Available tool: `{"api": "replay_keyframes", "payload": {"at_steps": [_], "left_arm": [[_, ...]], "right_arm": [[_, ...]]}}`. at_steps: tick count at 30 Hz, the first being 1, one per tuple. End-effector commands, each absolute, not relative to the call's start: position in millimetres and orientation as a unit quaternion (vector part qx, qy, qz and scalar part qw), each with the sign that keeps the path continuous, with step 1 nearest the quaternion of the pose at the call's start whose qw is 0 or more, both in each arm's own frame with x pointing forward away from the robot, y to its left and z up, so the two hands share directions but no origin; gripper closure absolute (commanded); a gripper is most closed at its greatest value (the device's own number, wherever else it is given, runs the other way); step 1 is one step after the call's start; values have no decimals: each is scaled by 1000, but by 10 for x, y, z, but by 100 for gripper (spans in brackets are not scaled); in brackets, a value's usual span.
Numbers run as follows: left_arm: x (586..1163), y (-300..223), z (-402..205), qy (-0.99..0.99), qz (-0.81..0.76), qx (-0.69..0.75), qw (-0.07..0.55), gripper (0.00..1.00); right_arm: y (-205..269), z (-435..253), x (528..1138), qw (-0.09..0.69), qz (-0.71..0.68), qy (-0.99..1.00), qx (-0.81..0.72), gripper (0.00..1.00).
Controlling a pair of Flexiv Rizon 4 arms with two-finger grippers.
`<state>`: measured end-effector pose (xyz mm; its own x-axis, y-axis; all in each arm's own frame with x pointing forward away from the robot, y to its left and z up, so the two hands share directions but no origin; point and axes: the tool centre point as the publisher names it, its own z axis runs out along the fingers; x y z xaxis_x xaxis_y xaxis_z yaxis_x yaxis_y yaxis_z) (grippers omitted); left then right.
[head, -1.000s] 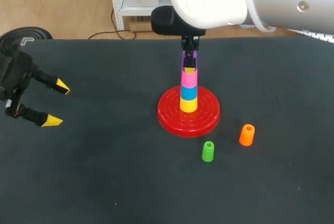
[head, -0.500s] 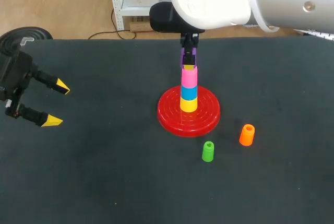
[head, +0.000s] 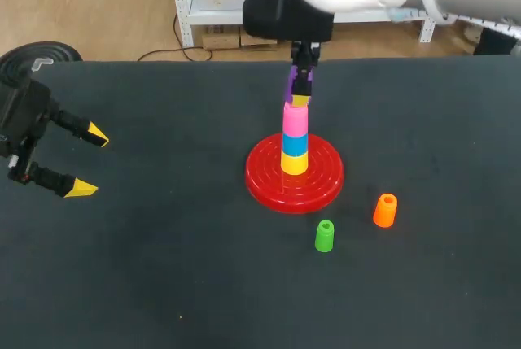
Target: Pick up and stack the cylinders on the red base in this order: pink,purple,orange,green
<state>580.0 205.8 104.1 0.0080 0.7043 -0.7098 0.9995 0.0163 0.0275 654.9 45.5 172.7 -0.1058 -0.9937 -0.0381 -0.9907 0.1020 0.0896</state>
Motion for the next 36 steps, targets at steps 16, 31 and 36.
{"api": "replay_keyframes", "payload": {"at_steps": [16,31,36], "left_arm": [[5796,2063,1030,653,-260,651,285,0],[5796,2063,1030,653,-260,651,285,0],[5796,2063,1030,653,-260,651,285,0]], "right_arm": [[533,1582,6674,58,-57,-738,670,100],[477,1458,6634,61,-58,-743,664,100],[449,1467,6609,57,-57,-746,661,100]]}}
